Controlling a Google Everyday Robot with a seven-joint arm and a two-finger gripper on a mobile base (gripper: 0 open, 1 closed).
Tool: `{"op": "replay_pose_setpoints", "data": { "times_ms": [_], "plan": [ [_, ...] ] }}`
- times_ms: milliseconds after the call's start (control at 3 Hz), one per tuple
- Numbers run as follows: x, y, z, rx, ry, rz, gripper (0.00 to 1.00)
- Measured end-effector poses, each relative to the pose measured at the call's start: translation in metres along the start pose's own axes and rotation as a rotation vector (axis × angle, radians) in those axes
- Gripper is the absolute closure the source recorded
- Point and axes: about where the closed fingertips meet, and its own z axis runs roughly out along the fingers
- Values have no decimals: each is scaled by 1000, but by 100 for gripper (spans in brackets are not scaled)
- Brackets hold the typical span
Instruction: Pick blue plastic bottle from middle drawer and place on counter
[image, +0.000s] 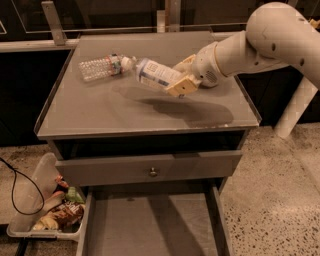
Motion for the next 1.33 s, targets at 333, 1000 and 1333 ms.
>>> {"op": "replay_pose_setpoints", "data": {
  "times_ms": [333, 1000, 1333],
  "plan": [
    [-1, -9, 20, -18, 2, 32, 100],
    [2, -14, 45, -48, 19, 66, 100],
    [5, -13, 50, -54, 29, 72, 100]
  ]
}}
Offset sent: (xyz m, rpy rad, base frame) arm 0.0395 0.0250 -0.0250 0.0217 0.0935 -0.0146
